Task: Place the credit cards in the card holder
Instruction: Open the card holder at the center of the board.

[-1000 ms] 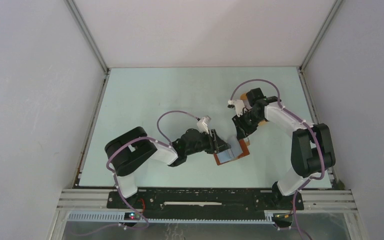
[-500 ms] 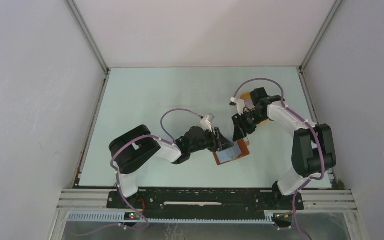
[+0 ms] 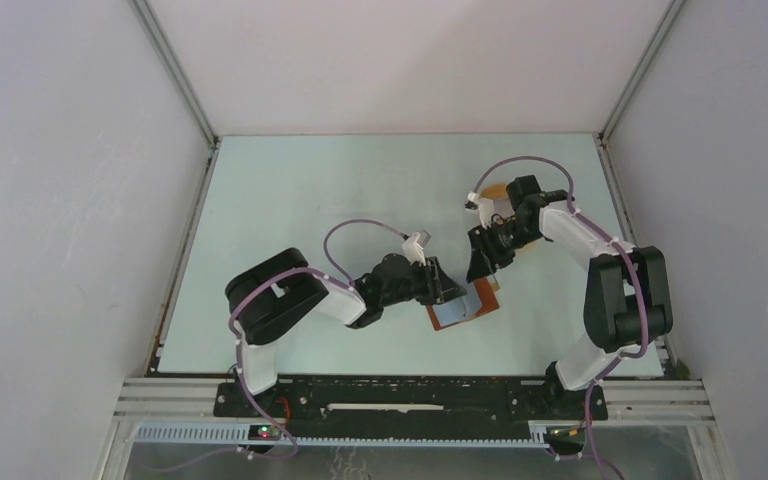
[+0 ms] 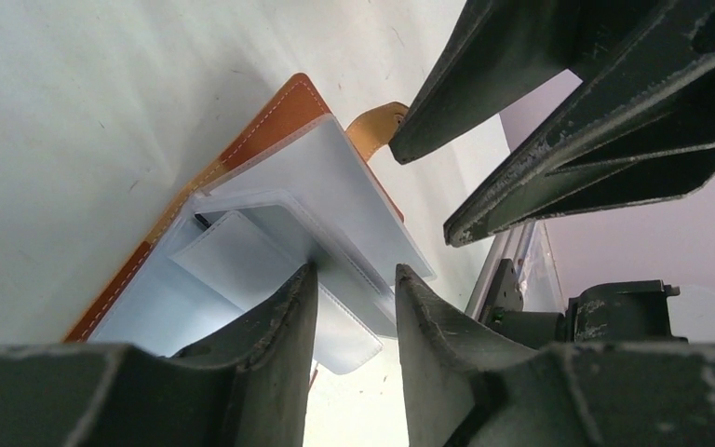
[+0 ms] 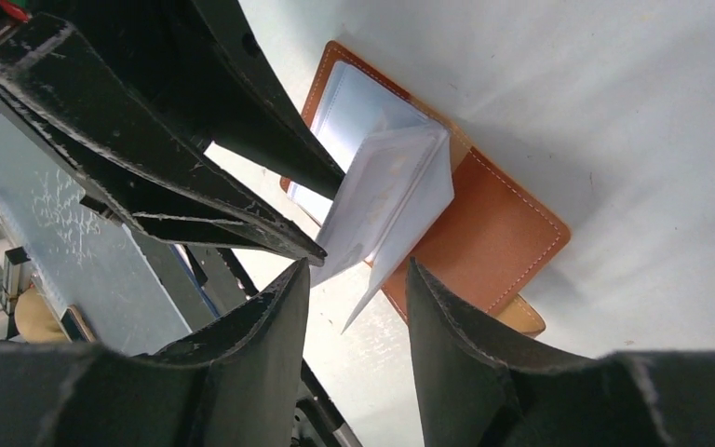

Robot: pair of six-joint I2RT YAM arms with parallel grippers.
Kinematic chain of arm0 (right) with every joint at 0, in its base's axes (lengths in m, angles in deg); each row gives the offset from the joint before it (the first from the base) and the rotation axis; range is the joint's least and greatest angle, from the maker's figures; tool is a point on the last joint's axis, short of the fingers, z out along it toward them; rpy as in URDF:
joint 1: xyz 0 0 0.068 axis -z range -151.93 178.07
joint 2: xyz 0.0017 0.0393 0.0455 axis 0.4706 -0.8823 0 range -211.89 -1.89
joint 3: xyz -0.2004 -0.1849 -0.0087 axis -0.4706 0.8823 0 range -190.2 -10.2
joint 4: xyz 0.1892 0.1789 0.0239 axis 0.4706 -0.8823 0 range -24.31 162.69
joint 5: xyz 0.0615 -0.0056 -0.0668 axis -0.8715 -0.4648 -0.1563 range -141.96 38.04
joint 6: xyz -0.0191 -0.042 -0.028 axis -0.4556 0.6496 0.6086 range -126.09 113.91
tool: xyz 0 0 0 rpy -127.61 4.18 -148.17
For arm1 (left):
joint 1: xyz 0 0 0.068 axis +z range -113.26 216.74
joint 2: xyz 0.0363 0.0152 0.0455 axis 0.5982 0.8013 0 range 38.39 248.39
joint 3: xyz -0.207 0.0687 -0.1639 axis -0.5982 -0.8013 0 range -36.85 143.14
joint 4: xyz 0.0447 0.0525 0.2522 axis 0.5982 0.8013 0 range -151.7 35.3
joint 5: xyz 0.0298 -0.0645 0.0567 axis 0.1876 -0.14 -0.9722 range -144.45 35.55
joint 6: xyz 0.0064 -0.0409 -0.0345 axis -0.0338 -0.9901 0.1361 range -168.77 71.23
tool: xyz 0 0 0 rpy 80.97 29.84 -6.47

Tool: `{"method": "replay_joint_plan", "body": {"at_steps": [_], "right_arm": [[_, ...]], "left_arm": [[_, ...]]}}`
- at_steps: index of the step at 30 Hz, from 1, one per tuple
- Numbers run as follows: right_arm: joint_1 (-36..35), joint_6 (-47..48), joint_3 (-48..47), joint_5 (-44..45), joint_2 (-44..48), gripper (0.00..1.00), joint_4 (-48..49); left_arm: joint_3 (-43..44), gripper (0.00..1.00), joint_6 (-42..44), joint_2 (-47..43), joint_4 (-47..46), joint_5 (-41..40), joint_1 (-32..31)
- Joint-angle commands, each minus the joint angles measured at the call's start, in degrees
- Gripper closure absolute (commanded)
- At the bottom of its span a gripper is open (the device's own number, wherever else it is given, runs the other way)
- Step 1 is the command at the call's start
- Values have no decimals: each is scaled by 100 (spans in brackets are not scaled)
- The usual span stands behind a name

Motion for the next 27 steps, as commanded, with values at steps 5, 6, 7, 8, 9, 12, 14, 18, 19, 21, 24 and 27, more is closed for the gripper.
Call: {"method": "replay_joint_plan", "body": {"at_steps": [5, 6, 7, 8, 9, 12, 14, 18, 19, 21, 24, 27], "right_arm": [[-3, -91, -172, -197, -74, 50, 43], [-1, -103, -169, -179, -81, 50, 56], [7, -117, -168, -155, -82, 50, 66], [10, -131, -167, -139, -87, 50, 75], [10, -139, -167, -130, -79, 50, 85], [41, -165, -168, -110, -48, 50, 111], [61, -184, -167, -66, -30, 51, 133], [134, -249, -131, 22, 28, 51, 224], [167, -255, -124, 8, 43, 51, 228], [221, -247, -124, -11, 80, 52, 227], [276, -255, -111, -21, 124, 52, 243], [300, -264, -97, -10, 83, 52, 254]], "left_arm": [[395, 66, 69, 228, -293, 160, 23], [421, 67, 77, 242, -293, 175, 31], [440, 67, 88, 260, -293, 192, 36], [461, 66, 99, 284, -293, 220, 40], [484, 66, 100, 309, -293, 246, 44], [566, 66, 109, 384, -318, 365, 43], [621, 65, 96, 449, -349, 475, 45], [700, 61, 68, 537, -408, 651, 45], [718, 59, 58, 556, -408, 692, 45], [762, 57, 33, 616, -408, 773, 45], [825, 56, -4, 713, -408, 853, 42], [834, 56, -22, 765, -408, 844, 45]]}}
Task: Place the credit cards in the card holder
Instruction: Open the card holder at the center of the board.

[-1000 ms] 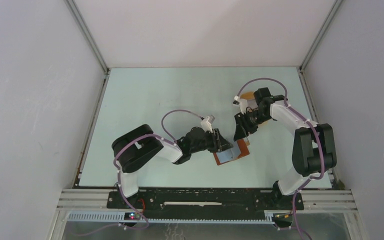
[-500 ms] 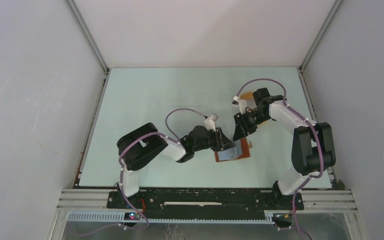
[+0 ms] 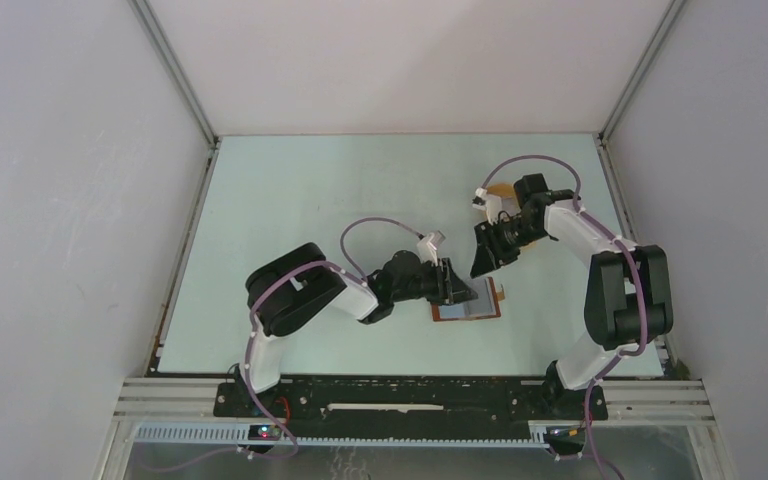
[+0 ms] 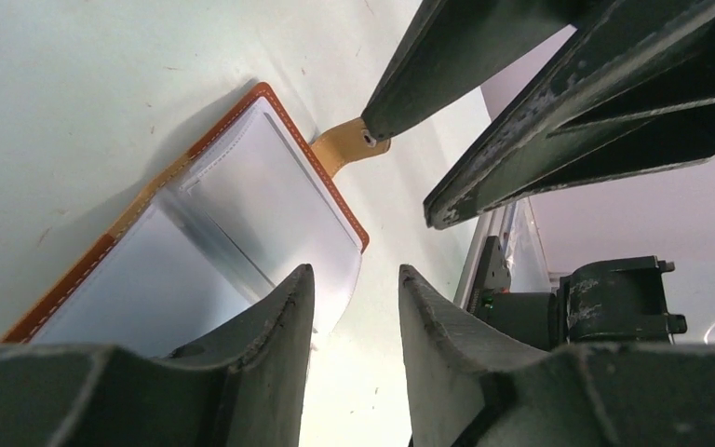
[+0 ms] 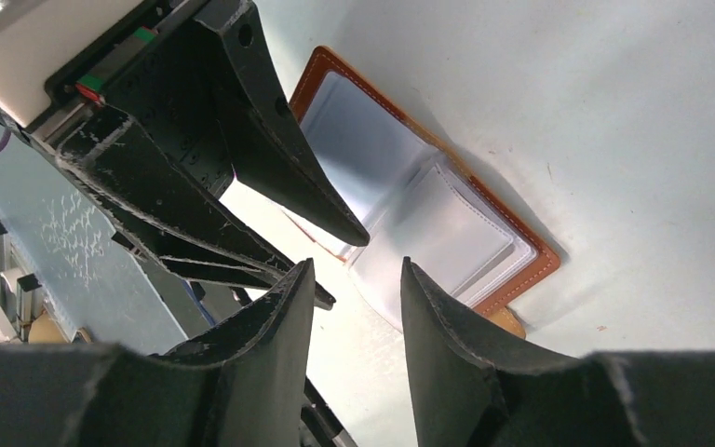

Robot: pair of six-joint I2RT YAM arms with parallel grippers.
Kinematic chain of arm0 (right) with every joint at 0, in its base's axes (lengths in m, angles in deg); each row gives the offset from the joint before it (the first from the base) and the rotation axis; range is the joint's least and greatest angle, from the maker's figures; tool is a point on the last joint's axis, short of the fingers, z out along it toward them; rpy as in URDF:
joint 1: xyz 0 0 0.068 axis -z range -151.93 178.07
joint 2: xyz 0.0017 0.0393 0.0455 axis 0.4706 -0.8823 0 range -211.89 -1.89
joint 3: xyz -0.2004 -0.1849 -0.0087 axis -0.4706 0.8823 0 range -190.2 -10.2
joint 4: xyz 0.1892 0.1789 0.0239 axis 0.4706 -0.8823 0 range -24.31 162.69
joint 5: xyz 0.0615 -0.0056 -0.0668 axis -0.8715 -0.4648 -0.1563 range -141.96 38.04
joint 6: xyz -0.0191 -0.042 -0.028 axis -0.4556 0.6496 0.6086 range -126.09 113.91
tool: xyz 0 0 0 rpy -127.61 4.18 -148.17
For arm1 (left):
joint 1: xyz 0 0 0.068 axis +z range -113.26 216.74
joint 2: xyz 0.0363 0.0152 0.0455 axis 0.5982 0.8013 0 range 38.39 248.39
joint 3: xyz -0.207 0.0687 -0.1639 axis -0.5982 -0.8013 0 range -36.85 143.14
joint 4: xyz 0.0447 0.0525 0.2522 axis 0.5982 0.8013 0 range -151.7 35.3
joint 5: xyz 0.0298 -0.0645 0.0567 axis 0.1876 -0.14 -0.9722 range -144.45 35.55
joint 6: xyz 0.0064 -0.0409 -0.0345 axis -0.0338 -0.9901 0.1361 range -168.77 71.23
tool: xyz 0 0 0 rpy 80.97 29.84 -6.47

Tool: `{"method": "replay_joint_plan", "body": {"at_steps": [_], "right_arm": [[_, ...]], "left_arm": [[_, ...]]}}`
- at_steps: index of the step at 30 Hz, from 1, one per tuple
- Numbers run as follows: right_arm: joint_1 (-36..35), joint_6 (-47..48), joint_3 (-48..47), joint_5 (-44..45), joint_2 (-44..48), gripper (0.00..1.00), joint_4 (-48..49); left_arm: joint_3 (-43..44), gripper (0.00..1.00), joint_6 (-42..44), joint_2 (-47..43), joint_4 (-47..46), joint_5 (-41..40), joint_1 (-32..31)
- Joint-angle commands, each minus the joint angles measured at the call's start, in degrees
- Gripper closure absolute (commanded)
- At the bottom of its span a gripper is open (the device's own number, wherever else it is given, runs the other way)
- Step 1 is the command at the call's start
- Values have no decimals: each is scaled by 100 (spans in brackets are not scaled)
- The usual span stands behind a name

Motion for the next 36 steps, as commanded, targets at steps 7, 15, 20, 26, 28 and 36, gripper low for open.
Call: {"method": "replay_joint_plan", "body": {"at_steps": [7, 15, 20, 26, 28, 36], "right_arm": [[104, -38, -106, 298, -234, 59, 19], [127, 38, -99, 683, -685, 57, -48], [124, 46, -102, 856, -885, 54, -48], [85, 40, -109, 919, -1097, 54, -55], [57, 34, -130, 883, -1141, 54, -91], [-66, 34, -211, 554, -1196, 58, -226]], "left_arm": [[-22, 57, 218, -203, -172, -108, 27], [-276, 55, 586, -348, 70, -402, 27], [-405, 54, 806, -404, 229, -601, 30], [-418, 54, 851, -287, 238, -624, 33], [-428, 54, 851, -243, 194, -619, 32], [-477, 54, 851, -194, 26, -551, 35]]}}
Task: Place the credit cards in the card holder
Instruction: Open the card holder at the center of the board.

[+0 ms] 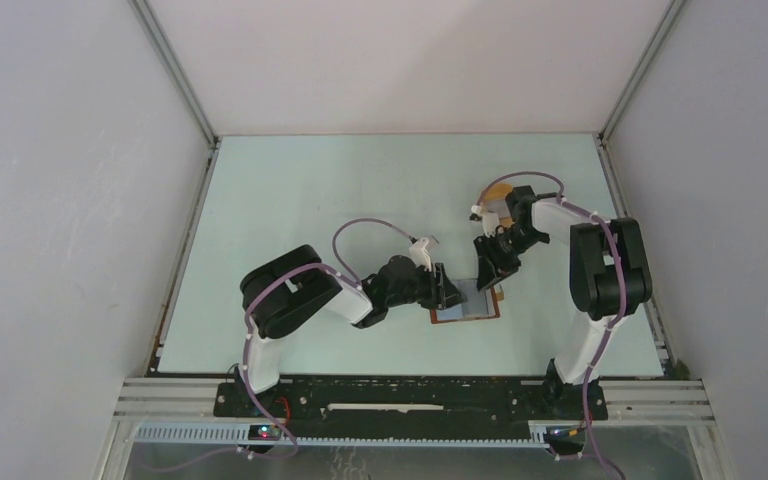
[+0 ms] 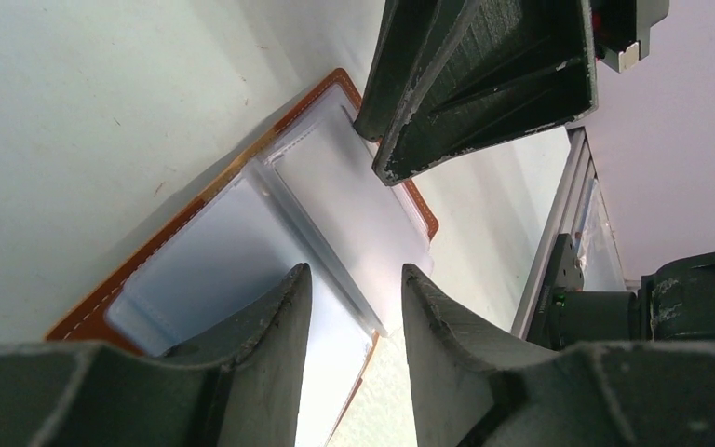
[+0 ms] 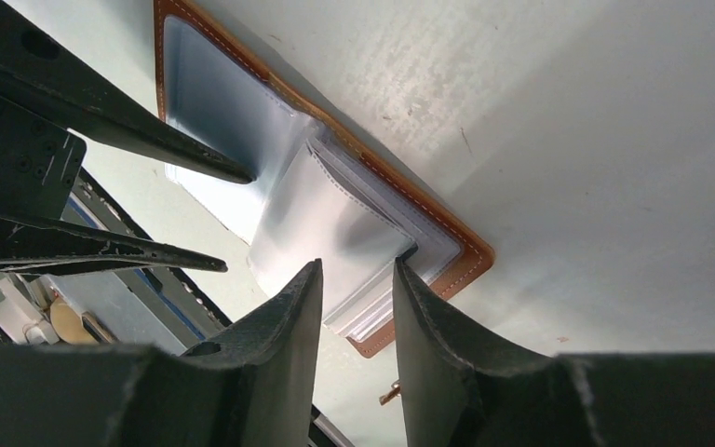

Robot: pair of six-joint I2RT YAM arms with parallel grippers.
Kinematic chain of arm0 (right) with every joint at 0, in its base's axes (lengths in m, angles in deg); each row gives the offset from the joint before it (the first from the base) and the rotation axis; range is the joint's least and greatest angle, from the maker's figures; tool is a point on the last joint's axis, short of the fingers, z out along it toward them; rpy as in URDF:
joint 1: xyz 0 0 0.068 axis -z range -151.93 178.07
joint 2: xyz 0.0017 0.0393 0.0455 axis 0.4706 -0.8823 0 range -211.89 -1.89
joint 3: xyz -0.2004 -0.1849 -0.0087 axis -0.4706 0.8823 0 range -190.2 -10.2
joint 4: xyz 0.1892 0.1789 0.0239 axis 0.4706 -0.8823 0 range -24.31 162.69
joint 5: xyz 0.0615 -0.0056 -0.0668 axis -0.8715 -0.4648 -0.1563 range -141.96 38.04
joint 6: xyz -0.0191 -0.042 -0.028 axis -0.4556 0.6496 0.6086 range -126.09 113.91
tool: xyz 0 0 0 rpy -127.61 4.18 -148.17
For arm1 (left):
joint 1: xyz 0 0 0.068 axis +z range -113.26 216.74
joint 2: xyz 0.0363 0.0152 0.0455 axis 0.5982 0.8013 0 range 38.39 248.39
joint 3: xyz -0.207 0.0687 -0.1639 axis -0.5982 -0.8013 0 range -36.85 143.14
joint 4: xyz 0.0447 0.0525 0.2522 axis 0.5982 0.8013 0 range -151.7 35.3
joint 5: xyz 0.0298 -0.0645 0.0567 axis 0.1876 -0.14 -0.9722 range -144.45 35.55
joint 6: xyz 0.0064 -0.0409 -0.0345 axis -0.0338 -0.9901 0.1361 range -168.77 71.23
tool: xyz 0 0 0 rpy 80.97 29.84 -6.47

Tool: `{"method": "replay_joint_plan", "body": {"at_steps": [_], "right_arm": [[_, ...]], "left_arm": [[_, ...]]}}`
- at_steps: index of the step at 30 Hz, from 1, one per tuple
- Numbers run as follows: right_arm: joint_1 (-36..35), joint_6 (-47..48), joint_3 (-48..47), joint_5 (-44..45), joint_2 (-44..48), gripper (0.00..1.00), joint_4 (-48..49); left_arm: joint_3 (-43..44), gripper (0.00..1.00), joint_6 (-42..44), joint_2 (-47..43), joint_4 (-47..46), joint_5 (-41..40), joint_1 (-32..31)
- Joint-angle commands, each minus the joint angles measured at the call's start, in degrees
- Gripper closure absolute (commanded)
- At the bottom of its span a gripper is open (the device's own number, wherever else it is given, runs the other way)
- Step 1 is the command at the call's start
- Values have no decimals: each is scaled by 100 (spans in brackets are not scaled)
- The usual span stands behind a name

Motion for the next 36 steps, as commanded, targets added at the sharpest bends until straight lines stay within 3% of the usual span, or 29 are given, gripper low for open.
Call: {"method": "replay_joint_plan", "body": {"at_steps": [1, 13, 21, 24, 36], "right_arm": [[-112, 31, -149, -220, -51, 59, -153], [-118, -18, -191, -433, -64, 70, -187], [-71, -61, -188, 37, 62, 67, -110], [-56, -73, -72, 343, 275, 61, 53], [-219, -85, -126, 92, -128, 59, -55]], "left_arm": [[-135, 54, 196, -44, -210, -45, 36], [-119, 55, 178, -19, -285, 55, 36], [-139, 54, 179, -32, -302, 39, 32], [-125, 54, 178, -19, -302, 47, 36], [-106, 54, 169, 35, -394, 171, 26]]}}
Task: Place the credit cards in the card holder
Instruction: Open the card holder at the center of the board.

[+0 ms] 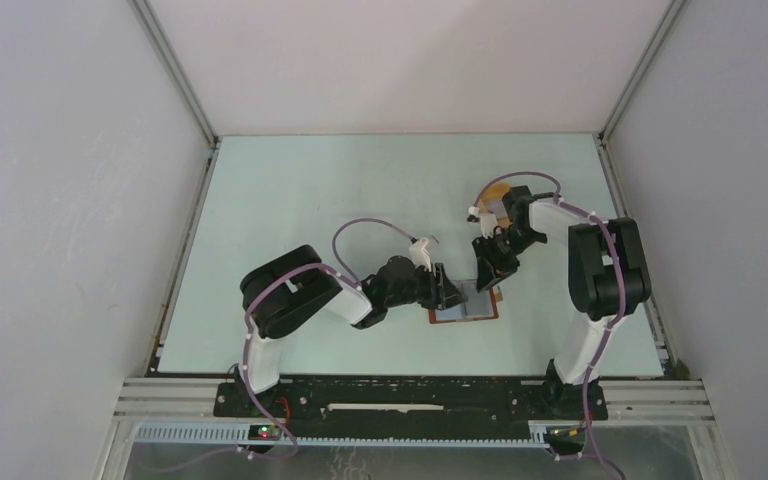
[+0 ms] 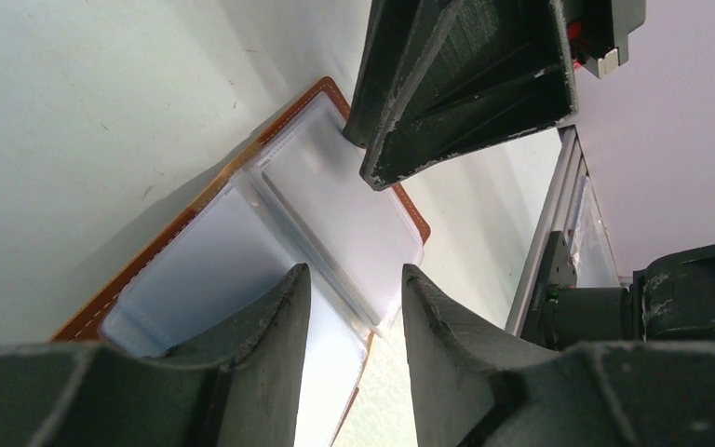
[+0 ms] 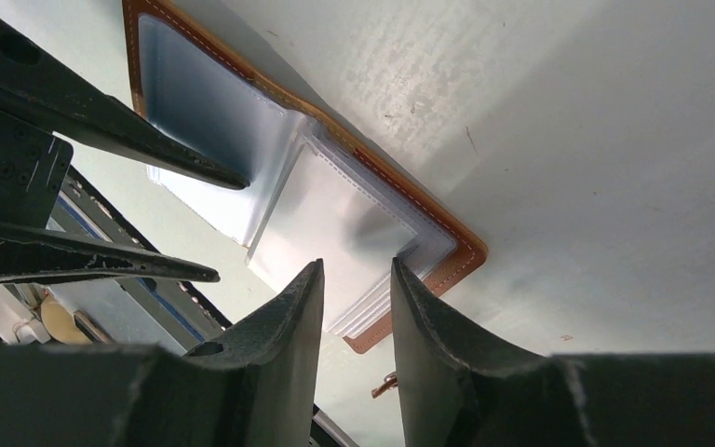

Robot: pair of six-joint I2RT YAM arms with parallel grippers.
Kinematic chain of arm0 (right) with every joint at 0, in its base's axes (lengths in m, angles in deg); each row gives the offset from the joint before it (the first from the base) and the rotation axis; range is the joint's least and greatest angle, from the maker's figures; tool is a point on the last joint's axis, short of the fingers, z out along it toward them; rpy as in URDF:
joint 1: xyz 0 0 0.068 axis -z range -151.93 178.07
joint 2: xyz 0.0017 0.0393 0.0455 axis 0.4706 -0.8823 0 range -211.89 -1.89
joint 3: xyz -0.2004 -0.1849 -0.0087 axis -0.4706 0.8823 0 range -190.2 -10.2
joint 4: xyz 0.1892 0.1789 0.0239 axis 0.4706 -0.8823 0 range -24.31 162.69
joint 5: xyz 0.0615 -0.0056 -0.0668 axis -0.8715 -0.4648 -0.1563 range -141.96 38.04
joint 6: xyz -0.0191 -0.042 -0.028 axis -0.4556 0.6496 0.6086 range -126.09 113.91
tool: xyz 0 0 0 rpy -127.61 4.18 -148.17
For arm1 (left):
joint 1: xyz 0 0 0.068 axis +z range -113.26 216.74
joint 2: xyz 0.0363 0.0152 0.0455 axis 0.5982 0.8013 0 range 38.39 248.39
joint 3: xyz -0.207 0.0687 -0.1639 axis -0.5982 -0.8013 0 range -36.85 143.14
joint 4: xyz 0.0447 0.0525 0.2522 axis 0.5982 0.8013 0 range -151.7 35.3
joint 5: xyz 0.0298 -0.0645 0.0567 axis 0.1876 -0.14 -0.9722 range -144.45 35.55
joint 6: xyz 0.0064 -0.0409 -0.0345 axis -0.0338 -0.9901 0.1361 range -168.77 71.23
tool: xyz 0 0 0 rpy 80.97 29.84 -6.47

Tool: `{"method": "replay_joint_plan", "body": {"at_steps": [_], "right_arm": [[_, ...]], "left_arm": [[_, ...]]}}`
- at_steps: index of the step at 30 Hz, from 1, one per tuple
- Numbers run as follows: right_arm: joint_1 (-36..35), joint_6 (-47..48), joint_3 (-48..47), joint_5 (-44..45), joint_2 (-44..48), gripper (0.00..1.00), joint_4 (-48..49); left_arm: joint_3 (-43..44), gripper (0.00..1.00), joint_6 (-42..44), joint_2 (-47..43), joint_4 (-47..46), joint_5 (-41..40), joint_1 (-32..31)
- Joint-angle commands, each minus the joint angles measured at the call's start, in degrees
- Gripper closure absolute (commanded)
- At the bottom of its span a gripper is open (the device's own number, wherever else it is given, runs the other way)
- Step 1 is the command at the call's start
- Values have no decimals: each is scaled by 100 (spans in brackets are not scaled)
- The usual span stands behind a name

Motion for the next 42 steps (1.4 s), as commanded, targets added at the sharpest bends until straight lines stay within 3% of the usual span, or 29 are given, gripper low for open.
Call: {"method": "replay_joint_plan", "body": {"at_steps": [1, 32, 42], "right_arm": [[-108, -43, -113, -96, -126, 59, -21], [-329, -301, -387, -775, -589, 64, -216], [-375, -387, -441, -1143, -696, 64, -205]], "left_arm": [[-53, 54, 167, 45, -250, 122, 27], [126, 53, 141, 155, 99, 77, 14], [160, 57, 176, 91, 301, -32, 1]]}}
